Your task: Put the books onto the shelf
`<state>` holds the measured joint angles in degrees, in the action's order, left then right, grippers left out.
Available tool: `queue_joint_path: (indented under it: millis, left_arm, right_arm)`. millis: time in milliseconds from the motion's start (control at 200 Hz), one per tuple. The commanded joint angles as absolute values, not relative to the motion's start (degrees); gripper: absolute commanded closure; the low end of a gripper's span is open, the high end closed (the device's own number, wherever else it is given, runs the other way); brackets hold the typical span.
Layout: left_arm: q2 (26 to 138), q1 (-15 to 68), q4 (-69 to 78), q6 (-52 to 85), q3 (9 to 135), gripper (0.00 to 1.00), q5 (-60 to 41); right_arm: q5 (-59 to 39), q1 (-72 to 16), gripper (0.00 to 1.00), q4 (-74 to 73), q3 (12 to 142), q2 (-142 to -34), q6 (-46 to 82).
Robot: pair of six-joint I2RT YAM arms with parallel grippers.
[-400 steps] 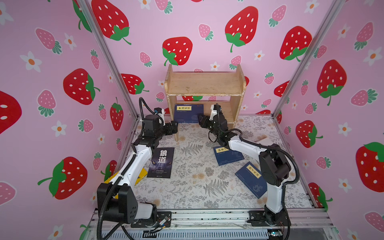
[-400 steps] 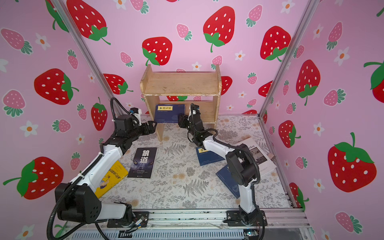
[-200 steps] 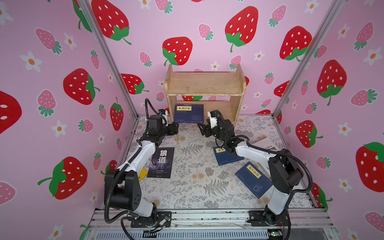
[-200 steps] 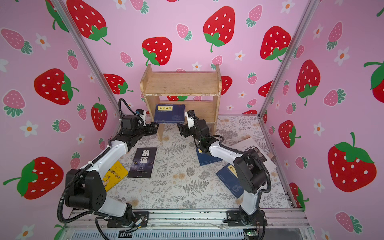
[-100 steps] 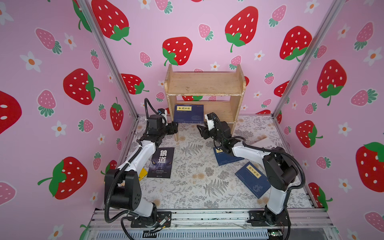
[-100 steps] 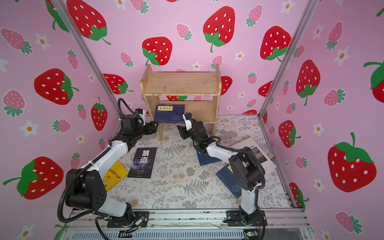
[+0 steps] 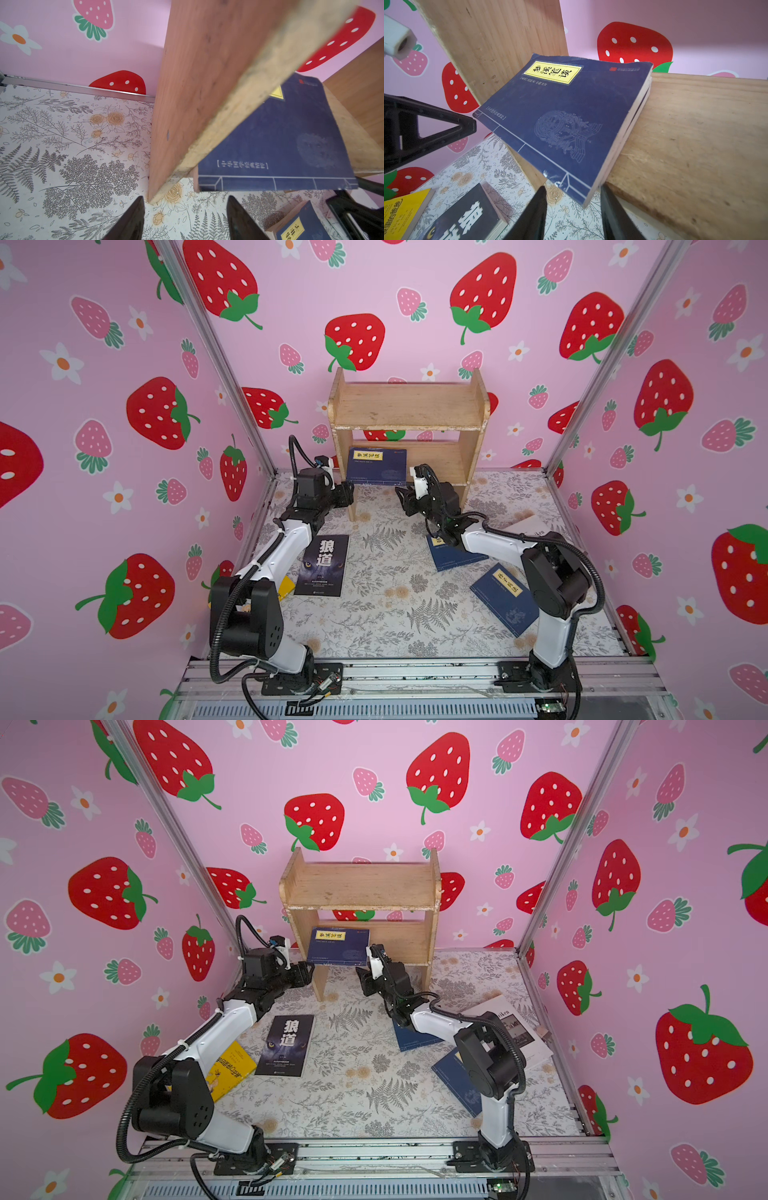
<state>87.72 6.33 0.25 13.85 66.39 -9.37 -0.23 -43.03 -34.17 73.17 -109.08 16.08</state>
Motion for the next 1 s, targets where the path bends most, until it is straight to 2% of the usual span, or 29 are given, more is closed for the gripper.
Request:
queue_joint_path:
  millis: [0,410,995]
  left_arm:
    - [88.9,6.4,2.6,14.0,69.1,0.42,-8.3]
    - [90.3,6.3,5.9,14.9,69.4,0.52,-8.2]
    - [89.7,6.4,6.7,15.7,67.9,0.53,-6.5]
  right_arm:
    - [2.0,-43.0,0.57,-36.2,75.7,-110.5,16.9]
    - [1.9,-43.1,0.62,-37.2,76.0,-111.0,17.7]
    - [3.7,-43.2,0.67,-36.7,78.2,-112.2,18.0]
